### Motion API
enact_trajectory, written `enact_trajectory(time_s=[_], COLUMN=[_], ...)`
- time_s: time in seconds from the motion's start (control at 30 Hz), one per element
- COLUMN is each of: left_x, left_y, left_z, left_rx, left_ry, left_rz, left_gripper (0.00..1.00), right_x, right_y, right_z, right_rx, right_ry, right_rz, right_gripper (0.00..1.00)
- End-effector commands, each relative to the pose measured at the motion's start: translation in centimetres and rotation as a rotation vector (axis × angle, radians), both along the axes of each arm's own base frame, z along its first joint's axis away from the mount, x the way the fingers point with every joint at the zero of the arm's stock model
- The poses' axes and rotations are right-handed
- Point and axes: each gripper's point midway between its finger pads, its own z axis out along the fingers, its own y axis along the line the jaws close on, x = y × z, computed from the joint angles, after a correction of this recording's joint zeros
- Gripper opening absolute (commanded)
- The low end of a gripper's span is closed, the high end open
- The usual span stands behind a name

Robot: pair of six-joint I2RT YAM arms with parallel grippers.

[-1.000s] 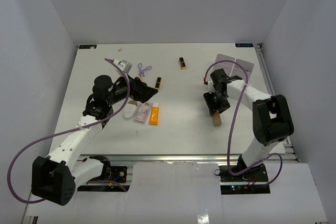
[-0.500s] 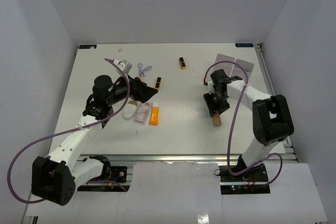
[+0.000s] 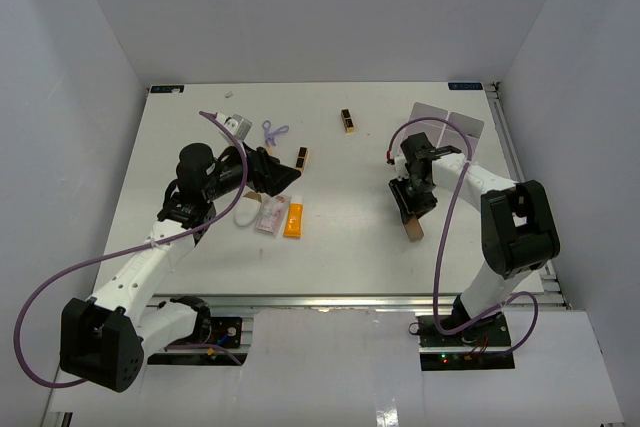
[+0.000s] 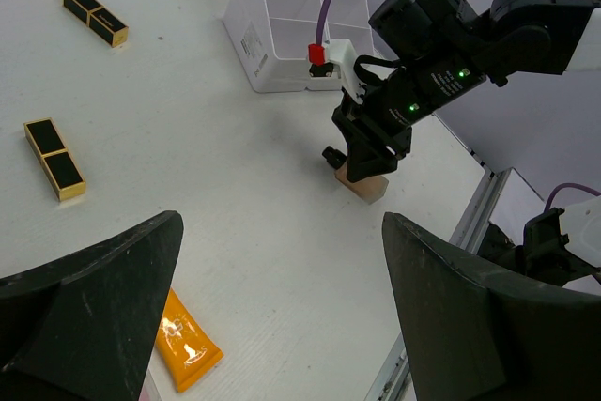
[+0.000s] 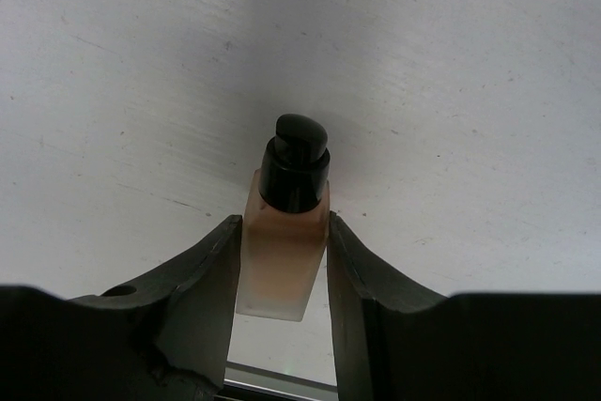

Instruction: Organize the makeup

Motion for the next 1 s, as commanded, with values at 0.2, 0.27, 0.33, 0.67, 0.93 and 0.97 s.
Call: enact_trajectory(time_s=[0.2, 0.27, 0.33, 0.67, 0.93, 0.97], left_x=[-0.4, -0.4, -0.4, -0.4, -0.4, -0.4], left_y=[-0.1, -0.1, -0.1, -0.1, -0.1, -0.1], left_z=[1.1, 0.9, 0.9, 0.9, 0.8, 0.8], left_rx=[-0.003, -0.002, -0.003, -0.003, -0.001, 0.000], left_ry=[-0.041, -0.036, -0.036, -0.036, -0.035, -0.034], left_rz=[-0.010, -0.011, -0.011, -0.012, -0.012, -0.011], left_gripper=[0.98, 0.98, 0.98, 0.98, 0.98, 0.98], right_x=[4.1, 4.9, 5.6, 10.3, 13.2, 13.5], right_y=[2.2, 1.8, 0.8, -5.3, -10.1, -10.7], right_z=[11.3, 13.6, 15.9, 21.2, 22.7, 23.0], right_rx=[0.285, 0.333, 0.339, 0.209, 0.088, 0.083], right_ry=[-0.330, -0.430, -0.535, -0.992, -1.209, -1.236], right_rz=[0.204, 0.215, 0.197, -0.111, -0.392, -0.424], right_gripper=[0.08, 0.08, 0.08, 0.08, 0.08, 0.08])
